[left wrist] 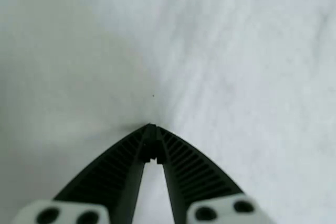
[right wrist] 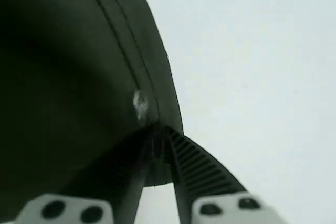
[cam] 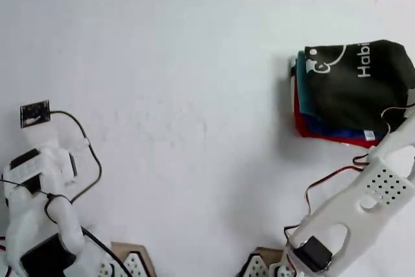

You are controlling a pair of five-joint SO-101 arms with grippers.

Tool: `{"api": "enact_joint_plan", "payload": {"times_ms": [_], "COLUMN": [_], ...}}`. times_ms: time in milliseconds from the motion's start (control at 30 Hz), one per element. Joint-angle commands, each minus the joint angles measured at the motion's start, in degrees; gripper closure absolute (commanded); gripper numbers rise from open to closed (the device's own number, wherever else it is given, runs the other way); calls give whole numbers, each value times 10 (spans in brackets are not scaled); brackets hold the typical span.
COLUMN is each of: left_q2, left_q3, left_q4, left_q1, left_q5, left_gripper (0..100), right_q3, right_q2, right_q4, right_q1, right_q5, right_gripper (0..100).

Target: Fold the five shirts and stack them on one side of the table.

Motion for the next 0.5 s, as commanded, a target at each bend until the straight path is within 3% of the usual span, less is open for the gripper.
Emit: {"api": "enact_joint_plan", "payload": {"times_ms": [0, 200, 467], "left_q2": [-4, -4, -4], "left_q3": [-2, -2, -2], "left_q4": [-7, -7, -7], "left_q1": [-3, -3, -3], "left_q5": [7, 6, 5], "left_gripper": [973, 973, 973], "right_q3": [-22, -189, -114], "right_q2": [-53, -53, -156], "right_q4": [9, 10, 13], "right_q1": [0, -10, -60], "right_q5": [0, -5, -6], "right_gripper": [979, 979, 979]}}
